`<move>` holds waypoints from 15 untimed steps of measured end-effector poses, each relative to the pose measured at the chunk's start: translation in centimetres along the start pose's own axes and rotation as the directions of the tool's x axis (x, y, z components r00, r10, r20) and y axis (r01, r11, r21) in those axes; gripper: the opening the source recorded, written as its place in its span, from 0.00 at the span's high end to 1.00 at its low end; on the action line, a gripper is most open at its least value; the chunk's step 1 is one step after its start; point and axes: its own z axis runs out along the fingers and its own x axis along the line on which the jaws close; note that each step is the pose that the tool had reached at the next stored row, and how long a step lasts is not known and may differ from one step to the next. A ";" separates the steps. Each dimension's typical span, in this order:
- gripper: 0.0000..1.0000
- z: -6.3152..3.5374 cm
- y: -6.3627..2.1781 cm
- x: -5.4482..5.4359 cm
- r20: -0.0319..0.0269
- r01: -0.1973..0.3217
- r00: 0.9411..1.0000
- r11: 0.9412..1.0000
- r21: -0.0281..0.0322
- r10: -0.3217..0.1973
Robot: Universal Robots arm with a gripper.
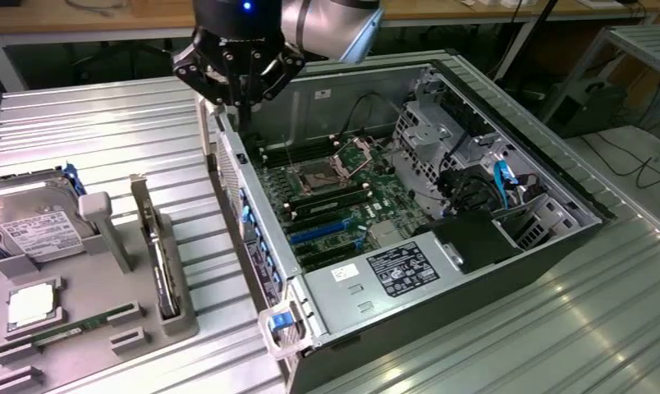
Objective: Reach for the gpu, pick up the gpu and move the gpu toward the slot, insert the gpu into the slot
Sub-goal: 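Reach for the gpu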
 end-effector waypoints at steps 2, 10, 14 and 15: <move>0.89 0.01 -0.12 1.6 -0.001 0.000 1.000 1.000 0.000 0.000; 0.89 0.00 -0.43 5.7 -0.005 0.000 1.000 1.000 0.000 0.000; 0.89 -0.02 -0.66 8.5 -0.008 0.000 1.000 1.000 0.001 0.000; 0.89 -0.03 -0.71 9.3 -0.008 0.000 1.000 1.000 0.001 0.000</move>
